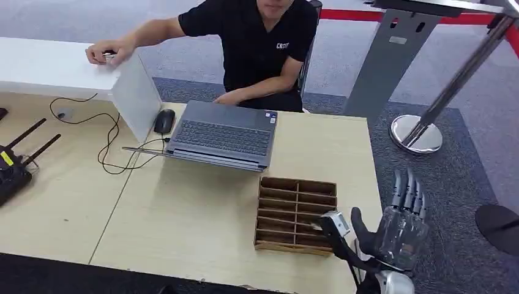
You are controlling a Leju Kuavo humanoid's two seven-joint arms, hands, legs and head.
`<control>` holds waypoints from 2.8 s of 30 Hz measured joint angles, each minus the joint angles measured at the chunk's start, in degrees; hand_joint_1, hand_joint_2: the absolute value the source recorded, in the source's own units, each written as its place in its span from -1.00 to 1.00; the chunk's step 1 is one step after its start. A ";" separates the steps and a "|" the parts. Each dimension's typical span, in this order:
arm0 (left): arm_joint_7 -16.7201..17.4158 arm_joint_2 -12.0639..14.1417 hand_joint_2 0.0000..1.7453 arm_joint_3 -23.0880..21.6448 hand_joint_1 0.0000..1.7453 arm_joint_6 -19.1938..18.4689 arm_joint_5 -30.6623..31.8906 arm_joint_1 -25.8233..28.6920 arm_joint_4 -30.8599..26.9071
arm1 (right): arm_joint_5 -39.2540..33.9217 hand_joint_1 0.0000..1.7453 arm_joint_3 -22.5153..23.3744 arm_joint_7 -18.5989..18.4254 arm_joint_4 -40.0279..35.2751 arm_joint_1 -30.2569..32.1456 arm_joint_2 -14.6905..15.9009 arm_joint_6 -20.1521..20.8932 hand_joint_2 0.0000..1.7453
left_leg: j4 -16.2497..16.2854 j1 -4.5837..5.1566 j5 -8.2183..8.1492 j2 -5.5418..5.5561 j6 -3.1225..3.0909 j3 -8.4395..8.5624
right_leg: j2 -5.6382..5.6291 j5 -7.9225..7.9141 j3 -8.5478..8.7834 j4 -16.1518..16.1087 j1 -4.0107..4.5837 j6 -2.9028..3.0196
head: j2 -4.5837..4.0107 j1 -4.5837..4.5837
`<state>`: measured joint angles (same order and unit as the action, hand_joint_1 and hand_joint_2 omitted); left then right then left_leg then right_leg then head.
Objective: Pass the card to the sensor for recognition and then transmit it.
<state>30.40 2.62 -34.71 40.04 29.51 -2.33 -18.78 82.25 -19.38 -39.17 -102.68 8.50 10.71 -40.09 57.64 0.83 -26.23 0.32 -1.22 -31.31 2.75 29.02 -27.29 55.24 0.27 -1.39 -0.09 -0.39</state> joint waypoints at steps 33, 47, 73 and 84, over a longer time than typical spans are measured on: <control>0.35 -0.13 1.00 2.03 -1.00 0.00 -0.02 0.04 0.04 | -5.31 -1.00 -7.72 -0.70 -1.59 0.16 13.95 16.04 1.00 | 0.00 0.00 0.00 0.00 0.00 0.00 | 0.00 0.00 -0.02 -0.01 0.00 0.00 | 0.00 0.02; 0.52 -0.15 1.00 3.91 -1.00 0.00 1.33 0.10 0.07 | -9.42 -1.00 -9.25 -0.72 -5.70 0.83 17.58 21.00 1.00 | 0.00 0.00 0.00 0.00 0.00 0.00 | 0.00 0.00 -0.02 0.00 0.00 0.00 | 0.00 0.00; -0.46 -0.42 1.00 5.71 -1.00 0.00 2.53 0.07 0.17 | -18.97 -1.00 -23.30 -0.72 -4.96 -5.81 18.78 11.95 1.00 | 0.00 -0.01 0.00 0.00 0.00 0.00 | 0.00 0.00 -0.01 0.01 0.01 0.00 | 0.00 0.00; -0.55 -0.61 1.00 5.68 -1.00 0.00 2.29 0.06 0.28 | -15.12 -1.00 -24.90 -0.72 -1.03 -6.26 16.48 6.86 1.00 | 0.00 0.00 0.00 0.01 0.00 0.00 | 0.00 0.00 -0.02 0.01 0.01 0.00 | 0.00 0.02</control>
<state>29.86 2.01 -29.03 40.04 31.80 -2.27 -18.49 67.12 -44.28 -39.89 -103.71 2.24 27.19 -33.22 57.64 0.83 -26.24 0.33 -1.22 -31.32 2.75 29.03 -27.31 55.25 0.28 -1.39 -0.09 -0.37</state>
